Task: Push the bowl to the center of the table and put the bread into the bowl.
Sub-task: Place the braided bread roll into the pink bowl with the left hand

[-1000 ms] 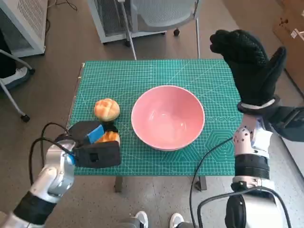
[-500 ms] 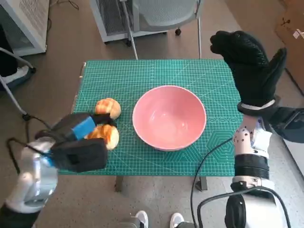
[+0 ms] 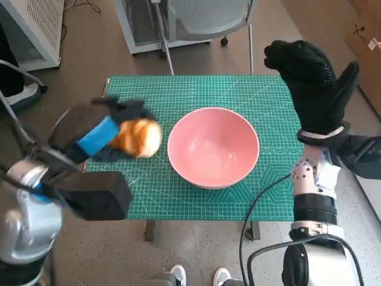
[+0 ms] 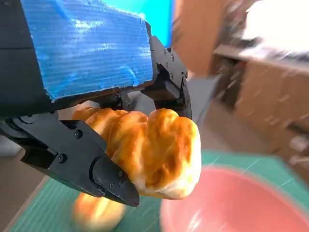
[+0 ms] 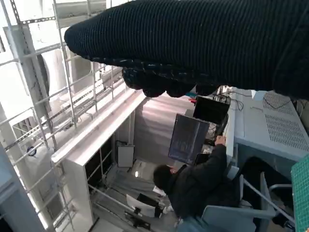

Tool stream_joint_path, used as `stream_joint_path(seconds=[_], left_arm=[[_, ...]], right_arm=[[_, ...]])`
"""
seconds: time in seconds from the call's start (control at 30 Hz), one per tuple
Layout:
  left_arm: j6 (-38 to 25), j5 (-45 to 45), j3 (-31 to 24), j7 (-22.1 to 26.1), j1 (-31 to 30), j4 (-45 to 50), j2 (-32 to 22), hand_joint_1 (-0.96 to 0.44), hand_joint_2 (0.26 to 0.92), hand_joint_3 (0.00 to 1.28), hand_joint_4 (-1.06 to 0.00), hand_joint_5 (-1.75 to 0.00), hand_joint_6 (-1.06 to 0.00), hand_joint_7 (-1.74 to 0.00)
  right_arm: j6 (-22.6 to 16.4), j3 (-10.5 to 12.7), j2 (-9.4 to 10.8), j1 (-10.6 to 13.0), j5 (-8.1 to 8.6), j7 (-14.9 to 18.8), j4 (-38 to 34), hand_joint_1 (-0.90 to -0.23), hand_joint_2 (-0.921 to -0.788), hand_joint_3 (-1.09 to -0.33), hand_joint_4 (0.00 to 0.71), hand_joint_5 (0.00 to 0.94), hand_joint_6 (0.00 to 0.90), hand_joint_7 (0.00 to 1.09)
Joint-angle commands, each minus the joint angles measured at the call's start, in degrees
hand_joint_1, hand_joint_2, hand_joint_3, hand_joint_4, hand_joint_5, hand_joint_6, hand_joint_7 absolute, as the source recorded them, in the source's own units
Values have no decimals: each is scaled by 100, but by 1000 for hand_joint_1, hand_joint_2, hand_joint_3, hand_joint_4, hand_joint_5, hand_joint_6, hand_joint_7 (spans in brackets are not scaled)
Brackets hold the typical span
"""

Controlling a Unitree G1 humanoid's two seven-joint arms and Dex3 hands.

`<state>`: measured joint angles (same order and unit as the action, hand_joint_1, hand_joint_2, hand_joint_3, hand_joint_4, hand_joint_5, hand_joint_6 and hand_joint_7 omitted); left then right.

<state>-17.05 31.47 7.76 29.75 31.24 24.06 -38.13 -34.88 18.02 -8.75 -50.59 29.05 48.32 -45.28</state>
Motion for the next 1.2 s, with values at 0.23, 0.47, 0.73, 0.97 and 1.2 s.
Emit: stream_joint_path(seconds=[0.23, 0.47, 0.73, 0.97, 1.2], left_arm=[[550, 302, 967, -179, 1140, -1133, 893, 2, 908, 9, -793, -1123, -719, -994], [1023, 394, 1366, -373, 1613, -2236, 1355, 2, 919, 22, -757, -1138, -673, -1069], [1307, 409, 1602, -412, 1920, -3213, 1727, 1, 920, 35, -746, -1125, -644, -1125], [1436, 399, 1703, -330, 2013, -3712, 1848, 1, 920, 54, -720, -1135, -625, -1162], [1502, 410, 1762, -332, 2040, -4050, 1920, 2, 920, 61, -709, -1136, -619, -1180]], right_arm=[[40, -15, 44, 166, -1, 10, 117, -649, -921, -696, 353, 1, 462, 2], [70, -15, -3, 268, -15, -27, 275, -647, -921, -701, 352, 0, 462, 2], [143, -8, -81, 435, -34, -132, 557, -645, -921, -714, 350, 0, 460, 1], [170, -23, -131, 580, -89, -285, 804, -644, -921, -726, 347, 0, 455, 0], [159, -67, -148, 669, -143, -431, 950, -643, -921, -731, 347, 0, 442, 0]])
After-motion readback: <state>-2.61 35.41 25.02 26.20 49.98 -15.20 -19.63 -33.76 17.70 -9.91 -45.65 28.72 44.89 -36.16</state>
